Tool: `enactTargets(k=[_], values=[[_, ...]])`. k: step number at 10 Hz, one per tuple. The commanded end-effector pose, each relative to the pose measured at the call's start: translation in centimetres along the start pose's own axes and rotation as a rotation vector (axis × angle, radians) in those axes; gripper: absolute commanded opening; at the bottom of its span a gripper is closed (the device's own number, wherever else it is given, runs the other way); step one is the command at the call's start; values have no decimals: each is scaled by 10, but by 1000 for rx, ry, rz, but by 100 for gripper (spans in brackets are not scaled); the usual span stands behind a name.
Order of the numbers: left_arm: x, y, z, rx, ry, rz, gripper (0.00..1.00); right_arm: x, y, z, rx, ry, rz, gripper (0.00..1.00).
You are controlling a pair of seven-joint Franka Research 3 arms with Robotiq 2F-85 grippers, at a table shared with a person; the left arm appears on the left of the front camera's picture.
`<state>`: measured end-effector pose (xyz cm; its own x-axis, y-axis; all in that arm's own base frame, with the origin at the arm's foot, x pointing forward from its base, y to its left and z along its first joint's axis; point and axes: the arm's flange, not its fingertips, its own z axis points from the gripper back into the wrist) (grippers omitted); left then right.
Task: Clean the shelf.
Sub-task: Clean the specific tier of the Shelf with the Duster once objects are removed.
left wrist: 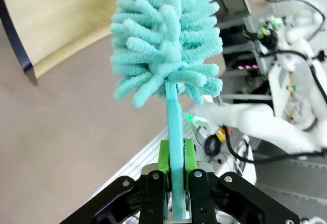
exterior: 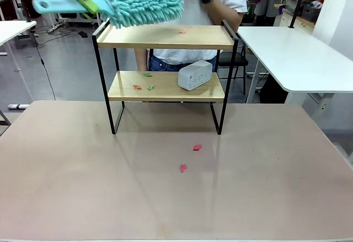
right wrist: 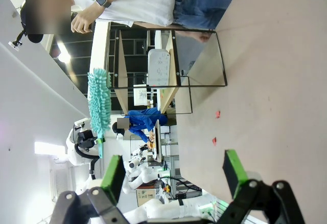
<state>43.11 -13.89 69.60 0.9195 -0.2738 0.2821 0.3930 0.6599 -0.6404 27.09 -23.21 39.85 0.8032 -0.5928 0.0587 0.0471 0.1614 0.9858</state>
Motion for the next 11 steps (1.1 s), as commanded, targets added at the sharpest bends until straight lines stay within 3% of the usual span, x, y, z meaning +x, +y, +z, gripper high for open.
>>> enactTargets(k=[1, 6, 9, 11], values=[[18, 11, -16, 62, -32, 73, 12, -1, 2, 0, 6, 5, 13, 100], [43, 36, -37, 100, -30, 151, 12, -1, 2, 0, 6, 5, 13, 100], [41, 33, -37, 60, 7, 109, 12, -1, 2, 0, 6, 5, 13, 100], [37, 26, -41, 6, 86, 45, 12, -1, 2, 0, 6, 5, 13, 100]])
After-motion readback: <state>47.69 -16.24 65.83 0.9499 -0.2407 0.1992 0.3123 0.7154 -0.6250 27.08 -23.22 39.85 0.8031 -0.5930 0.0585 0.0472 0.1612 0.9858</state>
